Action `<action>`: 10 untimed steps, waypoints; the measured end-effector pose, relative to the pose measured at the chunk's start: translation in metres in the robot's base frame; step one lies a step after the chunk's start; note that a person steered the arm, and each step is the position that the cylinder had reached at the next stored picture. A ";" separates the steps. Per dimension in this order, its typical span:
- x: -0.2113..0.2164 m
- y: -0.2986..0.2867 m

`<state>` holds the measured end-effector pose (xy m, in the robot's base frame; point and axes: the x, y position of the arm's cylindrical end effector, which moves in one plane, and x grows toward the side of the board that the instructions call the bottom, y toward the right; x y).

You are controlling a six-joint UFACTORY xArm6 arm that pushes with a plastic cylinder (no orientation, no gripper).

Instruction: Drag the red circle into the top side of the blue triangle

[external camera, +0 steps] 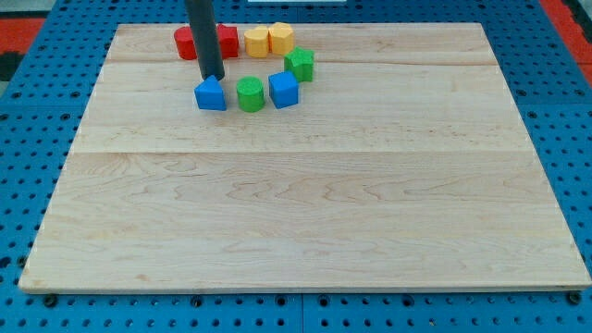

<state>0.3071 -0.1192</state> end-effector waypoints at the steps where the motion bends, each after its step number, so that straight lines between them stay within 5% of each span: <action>1: 0.004 0.004; 3: 0.000 -0.007; 5: -0.076 -0.118; 6: -0.111 -0.117; 10: -0.069 -0.060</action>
<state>0.2383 -0.1792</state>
